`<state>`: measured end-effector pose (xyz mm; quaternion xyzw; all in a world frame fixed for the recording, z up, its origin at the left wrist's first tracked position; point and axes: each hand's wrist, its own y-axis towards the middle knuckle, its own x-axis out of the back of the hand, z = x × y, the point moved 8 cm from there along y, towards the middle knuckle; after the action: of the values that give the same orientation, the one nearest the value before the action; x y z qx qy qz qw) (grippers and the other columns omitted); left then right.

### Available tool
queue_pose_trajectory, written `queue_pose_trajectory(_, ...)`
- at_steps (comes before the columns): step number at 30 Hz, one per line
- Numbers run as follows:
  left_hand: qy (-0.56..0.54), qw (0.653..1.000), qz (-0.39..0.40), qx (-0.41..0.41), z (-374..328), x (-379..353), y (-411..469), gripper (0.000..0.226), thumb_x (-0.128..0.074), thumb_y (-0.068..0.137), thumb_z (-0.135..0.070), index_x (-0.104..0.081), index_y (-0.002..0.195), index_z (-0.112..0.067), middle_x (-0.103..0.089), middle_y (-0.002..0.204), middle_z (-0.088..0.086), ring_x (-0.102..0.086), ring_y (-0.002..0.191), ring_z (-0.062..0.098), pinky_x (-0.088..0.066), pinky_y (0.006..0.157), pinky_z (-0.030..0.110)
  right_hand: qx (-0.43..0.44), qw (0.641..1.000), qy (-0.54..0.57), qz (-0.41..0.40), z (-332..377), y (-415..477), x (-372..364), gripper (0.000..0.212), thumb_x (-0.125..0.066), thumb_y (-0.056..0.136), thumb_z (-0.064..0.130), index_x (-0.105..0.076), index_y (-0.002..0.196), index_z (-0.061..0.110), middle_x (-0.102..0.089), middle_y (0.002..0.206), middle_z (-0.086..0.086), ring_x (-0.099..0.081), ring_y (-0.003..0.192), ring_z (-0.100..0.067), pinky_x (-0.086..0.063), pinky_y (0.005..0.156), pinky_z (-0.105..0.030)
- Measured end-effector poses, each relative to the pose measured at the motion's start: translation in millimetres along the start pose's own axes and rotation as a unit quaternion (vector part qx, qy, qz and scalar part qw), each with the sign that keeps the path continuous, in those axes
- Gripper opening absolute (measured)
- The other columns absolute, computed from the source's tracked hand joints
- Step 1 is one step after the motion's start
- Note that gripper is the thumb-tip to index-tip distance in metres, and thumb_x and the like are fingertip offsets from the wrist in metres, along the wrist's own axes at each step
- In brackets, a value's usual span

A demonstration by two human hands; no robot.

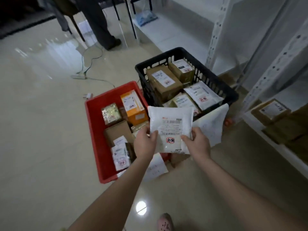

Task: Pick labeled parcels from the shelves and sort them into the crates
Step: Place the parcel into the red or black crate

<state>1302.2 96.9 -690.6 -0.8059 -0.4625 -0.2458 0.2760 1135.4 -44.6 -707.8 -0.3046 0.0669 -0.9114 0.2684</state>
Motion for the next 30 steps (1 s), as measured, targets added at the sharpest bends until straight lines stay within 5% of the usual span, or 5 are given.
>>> queue_pose_trajectory(4,0.022,0.996,0.021,0.081,76.4,44.3,34.6,0.025,-0.057,0.093,-0.026,-0.061,0.115,-0.015,-0.065,0.106,-0.001,-0.059,0.088,0.016,-0.045,0.069,0.028,0.007,0.989,-0.115,0.087,22.2,5.4,-91.3,0.017,-0.062,0.088,0.028,-0.054,0.102,0.022,-0.06,0.102,0.005,-0.059,0.091,-0.018,-0.048,0.068,-0.032)
queue_pose_trajectory(7,0.011,0.993,0.028,0.116,123.5,60.3,44.0,0.032,-0.058,0.091,-0.026,-0.058,0.122,-0.018,-0.068,0.11,0.001,-0.066,0.093,0.02,-0.055,0.08,0.038,0.003,0.967,-0.211,0.141,24.0,8.0,-137.8,0.031,-0.06,0.086,0.023,-0.052,0.115,0.021,-0.061,0.113,0.001,-0.059,0.099,-0.023,-0.045,0.071,-0.031)
queue_pose_trajectory(14,-0.018,0.987,-0.01,0.157,178.2,70.4,71.6,0.033,-0.048,0.096,-0.027,-0.054,0.127,-0.02,-0.065,0.115,0.0,-0.063,0.102,0.024,-0.052,0.087,0.043,0.044,0.945,-0.272,0.175,40.1,37.4,-224.4,0.057,-0.058,0.085,0.021,-0.035,0.136,0.032,-0.06,0.12,0.001,-0.06,0.102,-0.028,-0.053,0.078,-0.038)
queue_pose_trajectory(19,0.009,0.975,0.012,0.22,224.3,64.7,92.3,0.04,-0.041,0.099,-0.018,-0.04,0.137,-0.01,-0.056,0.131,0.006,-0.055,0.118,0.03,-0.045,0.098,0.042,0.055,0.925,-0.286,0.244,24.7,48.1,-289.1,0.052,-0.055,0.082,0.017,-0.036,0.13,0.024,-0.058,0.116,-0.005,-0.056,0.109,-0.033,-0.049,0.082,-0.038)
queue_pose_trajectory(30,0.145,0.954,0.109,0.238,246.6,34.9,78.7,0.038,-0.039,0.095,-0.008,-0.04,0.133,-0.001,-0.05,0.129,0.021,-0.049,0.116,0.034,-0.042,0.093,0.038,0.042,0.877,-0.36,0.316,-9.2,31.5,-302.9,0.062,-0.059,0.088,0.02,-0.032,0.144,0.026,-0.032,0.14,-0.005,-0.048,0.119,-0.027,-0.048,0.09,-0.037)
